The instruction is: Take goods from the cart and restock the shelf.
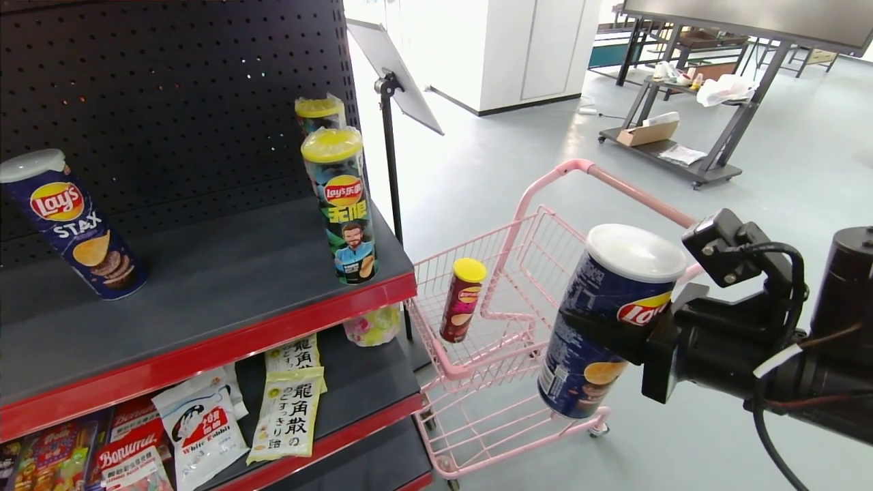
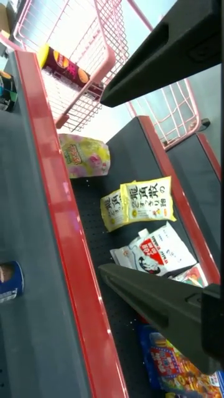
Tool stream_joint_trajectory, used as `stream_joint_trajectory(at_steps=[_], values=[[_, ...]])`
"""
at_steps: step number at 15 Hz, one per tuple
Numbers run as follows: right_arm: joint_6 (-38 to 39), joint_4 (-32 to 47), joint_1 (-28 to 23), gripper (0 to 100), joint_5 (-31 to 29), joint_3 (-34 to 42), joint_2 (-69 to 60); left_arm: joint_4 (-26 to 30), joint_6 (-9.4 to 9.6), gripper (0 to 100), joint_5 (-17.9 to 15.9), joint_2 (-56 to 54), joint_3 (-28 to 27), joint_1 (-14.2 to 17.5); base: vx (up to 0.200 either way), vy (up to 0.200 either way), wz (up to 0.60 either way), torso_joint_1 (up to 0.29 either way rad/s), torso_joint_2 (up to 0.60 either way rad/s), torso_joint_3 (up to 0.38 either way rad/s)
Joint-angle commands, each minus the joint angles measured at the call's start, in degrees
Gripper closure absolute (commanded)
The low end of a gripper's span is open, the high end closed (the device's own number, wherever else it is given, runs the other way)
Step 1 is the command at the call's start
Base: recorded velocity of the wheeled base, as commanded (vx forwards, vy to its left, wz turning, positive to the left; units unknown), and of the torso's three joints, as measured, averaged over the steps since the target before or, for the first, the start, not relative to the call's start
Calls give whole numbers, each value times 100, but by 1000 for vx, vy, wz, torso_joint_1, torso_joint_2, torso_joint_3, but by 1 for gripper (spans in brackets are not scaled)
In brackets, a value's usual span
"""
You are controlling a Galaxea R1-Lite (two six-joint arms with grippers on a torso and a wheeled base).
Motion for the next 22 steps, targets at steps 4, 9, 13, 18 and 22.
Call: stream_joint_trajectory(at_steps=[4, 9, 13, 18, 22], values=[[-1, -18, -2, 100, -25, 31, 63, -3, -1, 0, 4, 5, 1, -2, 0, 0, 600, 12, -3, -6], [-1, -36, -11, 100, 1, 198, -78, -3, -10, 0, 4, 5, 1, -2, 0, 0, 480, 3, -1, 1], [-1, -44, -2, 100, 19, 277, -87, -3, -1, 0, 4, 5, 1, 7, 0, 0, 0, 0, 0, 0], [8, -53, 33, 100, 27, 418, -166, -3, -1, 0, 4, 5, 10, 7, 0, 160, 0, -2, 2, 2], [-1, -53, 104, 100, 106, 391, -131, -3, -1, 0, 4, 5, 10, 7, 0, 200, 0, 4, 4, 2]])
